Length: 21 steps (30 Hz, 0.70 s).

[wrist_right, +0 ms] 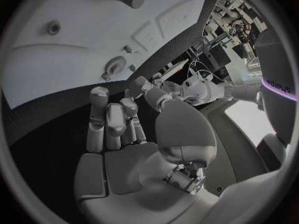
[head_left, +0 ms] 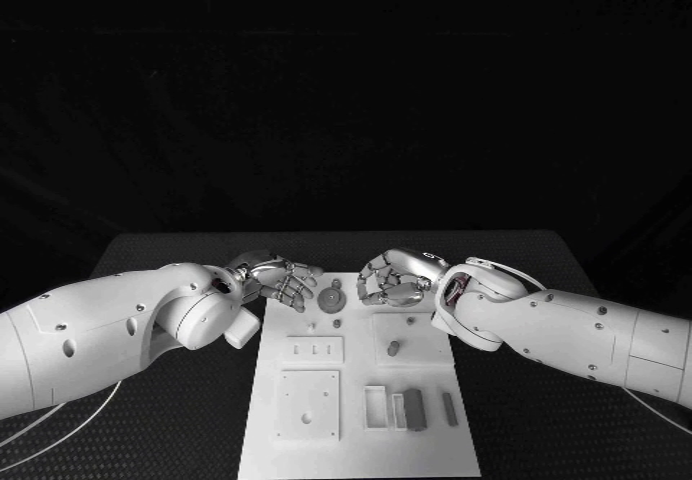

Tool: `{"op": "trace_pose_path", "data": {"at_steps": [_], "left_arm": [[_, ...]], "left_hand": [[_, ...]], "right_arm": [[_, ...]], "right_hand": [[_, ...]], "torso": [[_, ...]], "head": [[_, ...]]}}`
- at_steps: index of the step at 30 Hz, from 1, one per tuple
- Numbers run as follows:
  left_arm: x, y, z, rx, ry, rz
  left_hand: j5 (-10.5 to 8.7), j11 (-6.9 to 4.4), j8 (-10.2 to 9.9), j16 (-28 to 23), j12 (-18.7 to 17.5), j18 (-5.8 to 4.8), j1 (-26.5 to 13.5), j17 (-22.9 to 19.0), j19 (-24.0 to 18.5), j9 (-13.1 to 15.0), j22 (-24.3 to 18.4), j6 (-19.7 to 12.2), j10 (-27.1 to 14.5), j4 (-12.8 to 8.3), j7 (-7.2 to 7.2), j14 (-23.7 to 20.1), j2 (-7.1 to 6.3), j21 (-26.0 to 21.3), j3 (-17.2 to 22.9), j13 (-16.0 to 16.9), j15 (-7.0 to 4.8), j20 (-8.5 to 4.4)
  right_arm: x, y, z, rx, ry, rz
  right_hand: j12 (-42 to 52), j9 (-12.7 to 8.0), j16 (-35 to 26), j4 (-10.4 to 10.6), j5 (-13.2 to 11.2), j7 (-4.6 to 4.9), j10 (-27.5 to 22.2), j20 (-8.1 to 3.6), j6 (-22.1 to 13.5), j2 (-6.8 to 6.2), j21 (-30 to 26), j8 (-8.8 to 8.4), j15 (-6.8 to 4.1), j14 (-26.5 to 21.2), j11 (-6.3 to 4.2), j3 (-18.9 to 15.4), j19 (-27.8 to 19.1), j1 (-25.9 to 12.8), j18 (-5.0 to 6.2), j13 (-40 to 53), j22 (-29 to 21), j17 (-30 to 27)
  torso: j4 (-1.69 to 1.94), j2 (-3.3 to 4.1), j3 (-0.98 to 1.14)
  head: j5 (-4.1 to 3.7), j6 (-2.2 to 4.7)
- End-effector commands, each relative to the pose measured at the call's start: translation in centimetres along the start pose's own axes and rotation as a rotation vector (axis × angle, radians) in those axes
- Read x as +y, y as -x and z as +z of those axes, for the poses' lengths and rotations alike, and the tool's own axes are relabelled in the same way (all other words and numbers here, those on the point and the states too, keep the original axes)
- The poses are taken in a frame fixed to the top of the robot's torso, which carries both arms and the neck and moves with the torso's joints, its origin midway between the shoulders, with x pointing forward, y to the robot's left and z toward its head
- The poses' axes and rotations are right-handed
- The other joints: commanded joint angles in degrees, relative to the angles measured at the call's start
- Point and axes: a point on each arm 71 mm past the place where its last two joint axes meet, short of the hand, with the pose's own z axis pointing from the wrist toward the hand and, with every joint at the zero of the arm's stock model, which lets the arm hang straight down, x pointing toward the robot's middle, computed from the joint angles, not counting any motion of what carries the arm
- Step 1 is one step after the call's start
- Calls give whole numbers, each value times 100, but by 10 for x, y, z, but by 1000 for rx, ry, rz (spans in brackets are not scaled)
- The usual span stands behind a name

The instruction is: Assemble the parts on the task board

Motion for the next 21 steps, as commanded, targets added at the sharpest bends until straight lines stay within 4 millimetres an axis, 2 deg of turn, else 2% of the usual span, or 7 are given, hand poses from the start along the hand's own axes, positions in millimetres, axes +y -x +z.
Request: {"op": "trace_pose_path", "data": {"at_steps": [1,9,13,21], "left_arm": [[1,-9,1,29,41,-11],[0,-21,1,69,68,17],[-1,-24,2,80,68,31],[-3,-29,3,98,73,55]], "left_hand": [[-1,22,-14,38,0,-29,-57,13,7,-11,15,5,-2,21,18,-53,2,25,-15,19,1,-46],[-2,-77,83,211,104,-24,-349,121,130,25,131,264,171,191,-93,80,5,124,-100,215,-89,-131],[-3,-94,85,286,123,-30,-461,164,135,46,188,283,174,254,-109,76,15,156,-139,303,-116,-163],[-2,-100,63,334,122,-38,-529,188,118,44,234,281,160,301,-110,53,13,171,-149,374,-126,-179]], "right_arm": [[5,-4,2,30,0,-16],[17,-9,8,41,26,-9],[21,-11,10,47,34,-7],[27,-13,13,57,46,-4]], "right_hand": [[34,-10,13,28,18,157,20,-24,192,-24,34,19,3,43,-37,-4,34,-23,154,-10,107,0],[33,-9,11,31,19,156,20,-26,194,-32,34,17,1,40,-38,-2,37,-30,154,-12,106,-8],[32,-8,11,32,19,155,21,-27,195,-33,33,17,1,43,-39,-1,38,-31,154,-13,106,-2],[32,-7,9,38,19,154,22,-29,199,-38,32,16,-1,42,-40,1,41,-39,154,-15,104,-6]], "torso": [[2,6,2],[-11,16,8],[-7,15,16],[-7,11,10]], "head": [[31,-10],[39,-33],[27,-45],[15,-54]]}}
